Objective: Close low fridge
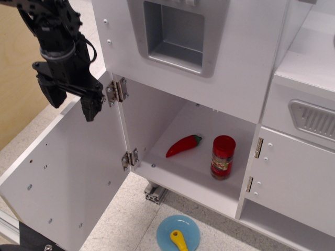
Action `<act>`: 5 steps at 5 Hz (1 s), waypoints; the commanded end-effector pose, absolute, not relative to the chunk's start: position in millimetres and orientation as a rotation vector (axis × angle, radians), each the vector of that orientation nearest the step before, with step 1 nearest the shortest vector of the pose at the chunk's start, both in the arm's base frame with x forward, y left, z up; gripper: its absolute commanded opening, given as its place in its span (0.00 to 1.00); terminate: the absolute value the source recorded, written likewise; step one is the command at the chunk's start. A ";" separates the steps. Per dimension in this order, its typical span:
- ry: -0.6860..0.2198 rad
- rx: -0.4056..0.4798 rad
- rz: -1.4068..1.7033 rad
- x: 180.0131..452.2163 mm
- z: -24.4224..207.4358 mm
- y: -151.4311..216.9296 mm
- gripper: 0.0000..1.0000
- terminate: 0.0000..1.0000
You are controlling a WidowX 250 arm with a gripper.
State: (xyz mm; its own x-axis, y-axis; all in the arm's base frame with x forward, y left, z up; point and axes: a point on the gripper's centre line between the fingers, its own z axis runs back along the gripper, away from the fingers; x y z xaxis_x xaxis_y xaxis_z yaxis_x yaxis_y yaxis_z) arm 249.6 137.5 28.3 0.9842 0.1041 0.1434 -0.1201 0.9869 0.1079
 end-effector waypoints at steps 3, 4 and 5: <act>-0.153 0.088 0.164 262.1 13.3 106.4 1.00 0.00; -0.145 0.074 0.194 267.2 21.7 83.6 1.00 0.00; -0.147 0.060 0.220 275.3 29.4 68.1 1.00 0.00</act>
